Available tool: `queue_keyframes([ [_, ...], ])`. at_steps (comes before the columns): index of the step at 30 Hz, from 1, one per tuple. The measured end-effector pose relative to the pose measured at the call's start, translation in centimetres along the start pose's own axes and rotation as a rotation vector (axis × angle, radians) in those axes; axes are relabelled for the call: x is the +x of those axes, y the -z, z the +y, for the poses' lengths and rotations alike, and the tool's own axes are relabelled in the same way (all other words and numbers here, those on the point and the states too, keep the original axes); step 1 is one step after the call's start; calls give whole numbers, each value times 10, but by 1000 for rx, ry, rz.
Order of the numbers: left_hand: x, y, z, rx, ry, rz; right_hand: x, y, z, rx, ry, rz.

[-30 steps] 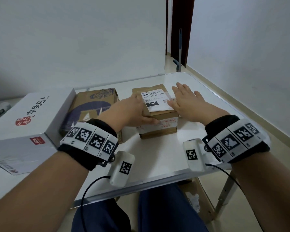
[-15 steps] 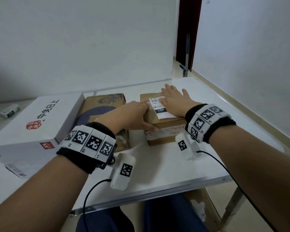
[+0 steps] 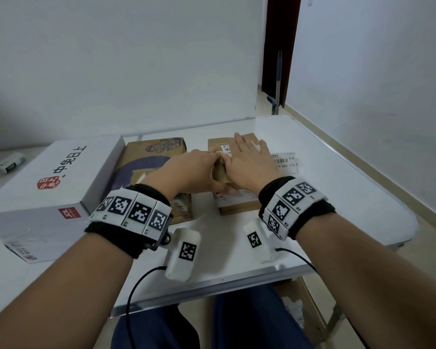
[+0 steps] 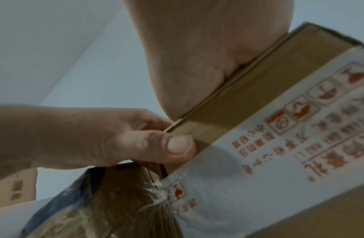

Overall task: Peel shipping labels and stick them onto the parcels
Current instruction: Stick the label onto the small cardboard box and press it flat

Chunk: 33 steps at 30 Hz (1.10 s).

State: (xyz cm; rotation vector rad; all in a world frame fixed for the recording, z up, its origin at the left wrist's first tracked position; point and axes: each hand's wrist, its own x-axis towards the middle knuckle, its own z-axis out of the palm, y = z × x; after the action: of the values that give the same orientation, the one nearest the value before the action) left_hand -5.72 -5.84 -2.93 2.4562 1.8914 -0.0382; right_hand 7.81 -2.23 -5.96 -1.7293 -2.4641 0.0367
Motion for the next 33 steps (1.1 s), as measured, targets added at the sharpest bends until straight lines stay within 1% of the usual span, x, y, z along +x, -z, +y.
queue_keyframes([
  [3, -1, 1, 1, -37, 11, -7, -6, -2, 4, 41, -29, 11],
  [9, -3, 6, 2, -81, 23, -6, -16, -6, 12, -33, -44, 99],
  [14, -4, 5, 1, -96, 23, -17, -29, -5, 18, -21, -51, 110],
  [18, -5, 6, 3, -125, 28, -19, -33, -5, 25, -3, -54, 93],
  [23, -5, 8, 4, -134, 21, -27, -34, 0, 38, 75, -92, 9],
  [25, -5, 9, 4, -136, 22, -31, -34, 3, 51, 113, -139, -30],
  [27, -5, 10, 4, -132, 26, -48, -27, 5, 75, 182, -236, -88],
  [31, -2, 11, 3, -111, 46, -75, -15, 23, 111, 459, -422, -100],
  [33, 2, 10, 1, -82, 53, -98, -10, 29, 119, 523, -455, -137],
])
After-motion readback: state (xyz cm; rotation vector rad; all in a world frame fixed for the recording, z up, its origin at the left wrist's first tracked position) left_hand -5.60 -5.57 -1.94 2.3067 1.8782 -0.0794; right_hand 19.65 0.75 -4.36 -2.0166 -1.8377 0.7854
